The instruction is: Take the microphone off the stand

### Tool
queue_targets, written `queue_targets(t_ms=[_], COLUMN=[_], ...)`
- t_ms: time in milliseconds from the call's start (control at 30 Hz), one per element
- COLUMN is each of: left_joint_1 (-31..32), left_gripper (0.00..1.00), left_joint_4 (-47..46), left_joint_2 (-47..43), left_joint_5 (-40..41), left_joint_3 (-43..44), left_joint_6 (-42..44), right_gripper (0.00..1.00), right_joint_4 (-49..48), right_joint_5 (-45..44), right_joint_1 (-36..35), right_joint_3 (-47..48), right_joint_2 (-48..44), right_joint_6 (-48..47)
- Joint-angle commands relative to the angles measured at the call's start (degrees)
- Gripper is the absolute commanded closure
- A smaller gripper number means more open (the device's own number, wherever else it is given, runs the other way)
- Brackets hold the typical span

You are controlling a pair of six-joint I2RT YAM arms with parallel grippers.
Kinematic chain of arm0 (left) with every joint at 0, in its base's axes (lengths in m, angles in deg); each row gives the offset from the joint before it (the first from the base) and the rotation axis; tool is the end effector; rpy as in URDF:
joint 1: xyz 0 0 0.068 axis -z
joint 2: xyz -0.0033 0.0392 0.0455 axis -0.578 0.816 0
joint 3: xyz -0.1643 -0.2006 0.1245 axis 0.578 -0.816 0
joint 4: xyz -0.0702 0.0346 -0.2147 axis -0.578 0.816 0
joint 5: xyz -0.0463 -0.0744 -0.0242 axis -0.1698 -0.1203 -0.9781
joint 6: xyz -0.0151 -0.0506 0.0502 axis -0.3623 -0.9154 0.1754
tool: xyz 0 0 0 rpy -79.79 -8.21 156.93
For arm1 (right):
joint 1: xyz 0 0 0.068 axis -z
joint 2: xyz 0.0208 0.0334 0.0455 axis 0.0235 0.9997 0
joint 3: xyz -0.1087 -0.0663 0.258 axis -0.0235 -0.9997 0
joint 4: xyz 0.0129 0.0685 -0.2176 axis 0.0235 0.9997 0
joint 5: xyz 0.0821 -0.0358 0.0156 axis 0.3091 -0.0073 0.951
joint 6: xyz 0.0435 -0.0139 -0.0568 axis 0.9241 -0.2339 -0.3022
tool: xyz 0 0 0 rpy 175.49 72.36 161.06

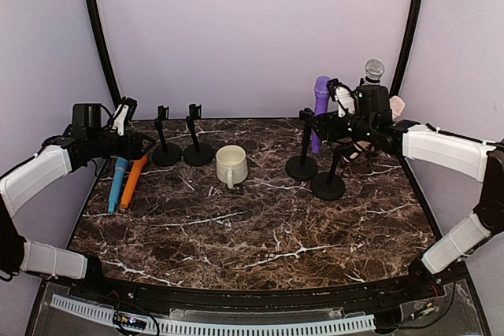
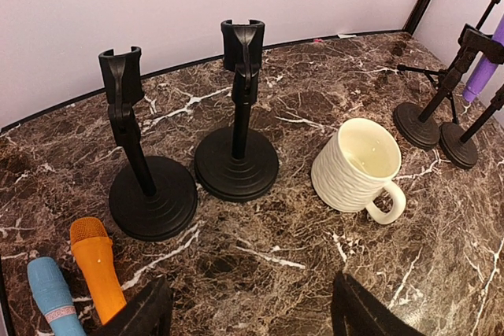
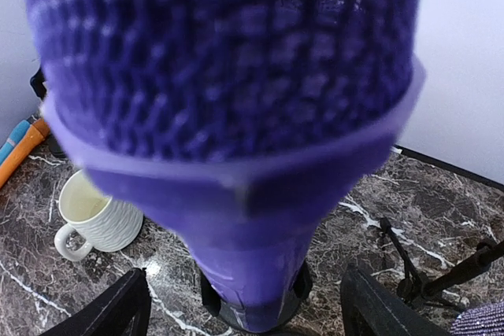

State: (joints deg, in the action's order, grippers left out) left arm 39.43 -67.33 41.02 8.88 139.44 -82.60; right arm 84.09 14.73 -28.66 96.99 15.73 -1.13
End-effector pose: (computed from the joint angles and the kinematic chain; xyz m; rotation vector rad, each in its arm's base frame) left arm 0.2447 -0.0419 0.3088 0.4271 1.9647 -0.4014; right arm 0.2915 0.1534 0.3211 -0.4195 1.9103 0.4074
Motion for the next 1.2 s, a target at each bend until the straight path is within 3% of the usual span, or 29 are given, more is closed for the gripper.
queue_targets(t_ms=[0,333,700,1167], left_joint_1=[-0.16,-0.16,-0.16,-0.16], left_gripper=[0.29,0.29,0.29,0.29], left_joint_4=[-1.01,-1.1,-1.2,-1.19], left_joint_2=[0.1,0.75,1.37,1.93], left_joint_5=[-0.97,-1.03,-1.23,-1.19], left_joint_3=[-0.26,-0.16,-0.16,-0.16], left_joint_6=[1.18,1.49,1.53,1.79], right_gripper=[0.16,0.25,0.17,0.49], right_joint_4=[-4.85,-5.83,-10.6,-15.47], right_joint_5=[0.02,-0.03,-1.94,1.09], right_joint_1=[0.43,0.42,0.57,0.63], right_joint_3=[-0.13,0.55,-2.07,-4.36], right_joint_2=[1.44,4.42,4.29,3.98], right_joint_6=[-1.52,-2.32,-1.0,-0.75])
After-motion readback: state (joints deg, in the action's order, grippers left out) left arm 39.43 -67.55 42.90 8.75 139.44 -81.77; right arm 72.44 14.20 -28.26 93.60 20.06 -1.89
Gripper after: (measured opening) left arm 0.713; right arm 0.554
